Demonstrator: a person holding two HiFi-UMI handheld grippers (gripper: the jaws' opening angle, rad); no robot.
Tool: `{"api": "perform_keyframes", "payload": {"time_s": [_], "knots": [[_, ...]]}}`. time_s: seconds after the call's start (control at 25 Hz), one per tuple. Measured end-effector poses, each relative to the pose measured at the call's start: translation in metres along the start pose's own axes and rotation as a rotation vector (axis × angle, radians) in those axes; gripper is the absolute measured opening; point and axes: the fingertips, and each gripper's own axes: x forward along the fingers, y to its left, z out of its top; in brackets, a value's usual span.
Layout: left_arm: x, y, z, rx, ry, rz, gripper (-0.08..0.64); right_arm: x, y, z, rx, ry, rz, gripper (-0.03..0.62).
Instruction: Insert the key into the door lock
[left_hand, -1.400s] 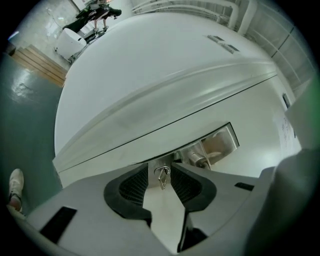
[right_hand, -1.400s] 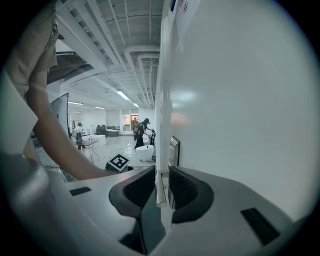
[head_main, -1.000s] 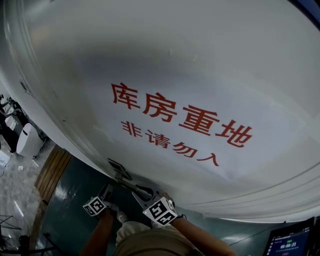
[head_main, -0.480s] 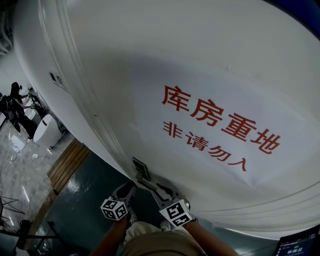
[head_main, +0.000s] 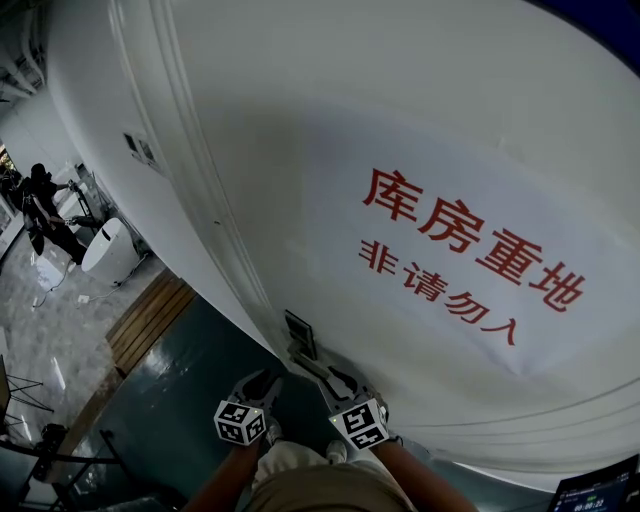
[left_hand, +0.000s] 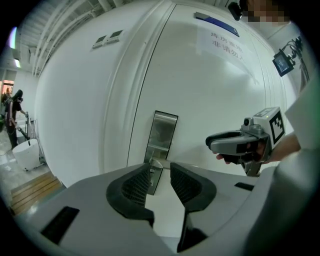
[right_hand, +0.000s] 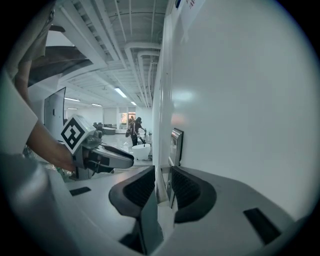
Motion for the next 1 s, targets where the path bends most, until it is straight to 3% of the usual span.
{"api": "perform_keyframes", "payload": {"time_s": [0.2,1.0], "knots": [[-0.002,-0.010,-0.015,-0.049,0.043,-0.053,0.132,0.002,0.006,-0.008,0.009,0.007,0.014,0.092],[-0.042,-0.015,-0.018,-0.148,-0.027,0.023,0.132,-0.006,0.021,-0.015,-0.008,0.016,0.086,0.092]]}}
